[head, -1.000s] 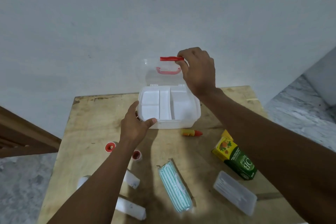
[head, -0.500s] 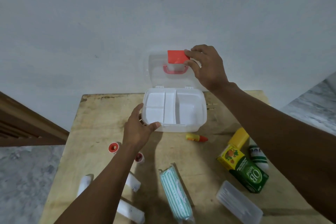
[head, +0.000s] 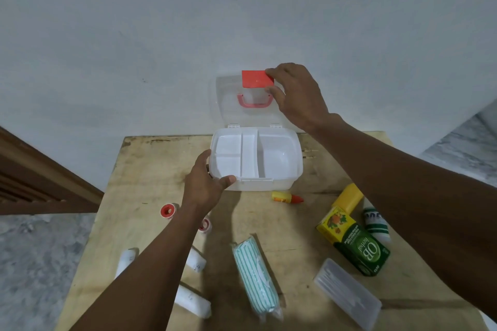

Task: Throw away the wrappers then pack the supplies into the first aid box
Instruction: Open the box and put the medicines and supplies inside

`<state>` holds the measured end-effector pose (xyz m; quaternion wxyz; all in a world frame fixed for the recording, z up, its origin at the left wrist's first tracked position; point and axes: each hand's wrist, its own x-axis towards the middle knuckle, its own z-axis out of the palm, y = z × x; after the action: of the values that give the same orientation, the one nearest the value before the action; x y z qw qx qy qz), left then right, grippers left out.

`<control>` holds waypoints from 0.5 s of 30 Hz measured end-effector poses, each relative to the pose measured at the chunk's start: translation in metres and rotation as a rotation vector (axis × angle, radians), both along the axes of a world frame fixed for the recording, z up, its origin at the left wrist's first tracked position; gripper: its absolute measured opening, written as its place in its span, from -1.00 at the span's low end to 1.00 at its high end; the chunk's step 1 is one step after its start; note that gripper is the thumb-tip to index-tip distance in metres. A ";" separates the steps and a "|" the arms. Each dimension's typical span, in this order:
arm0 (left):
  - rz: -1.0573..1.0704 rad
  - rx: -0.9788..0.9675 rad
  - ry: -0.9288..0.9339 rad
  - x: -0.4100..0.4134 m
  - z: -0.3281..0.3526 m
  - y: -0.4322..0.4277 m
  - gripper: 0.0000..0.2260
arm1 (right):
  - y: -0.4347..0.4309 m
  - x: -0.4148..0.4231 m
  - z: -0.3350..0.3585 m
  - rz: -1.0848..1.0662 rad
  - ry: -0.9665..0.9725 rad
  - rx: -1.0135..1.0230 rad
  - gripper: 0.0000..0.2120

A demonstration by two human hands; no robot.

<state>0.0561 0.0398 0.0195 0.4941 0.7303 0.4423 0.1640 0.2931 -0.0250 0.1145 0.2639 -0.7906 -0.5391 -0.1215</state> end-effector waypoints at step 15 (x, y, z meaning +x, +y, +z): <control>-0.336 0.069 -0.123 0.001 -0.009 0.017 -0.17 | -0.154 -0.063 -0.064 -0.381 0.237 -0.328 -0.54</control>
<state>0.0567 0.0566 0.0106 0.5153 0.7990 0.2771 0.1386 0.2303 -0.1793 0.0503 0.1662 -0.9185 -0.3586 0.0134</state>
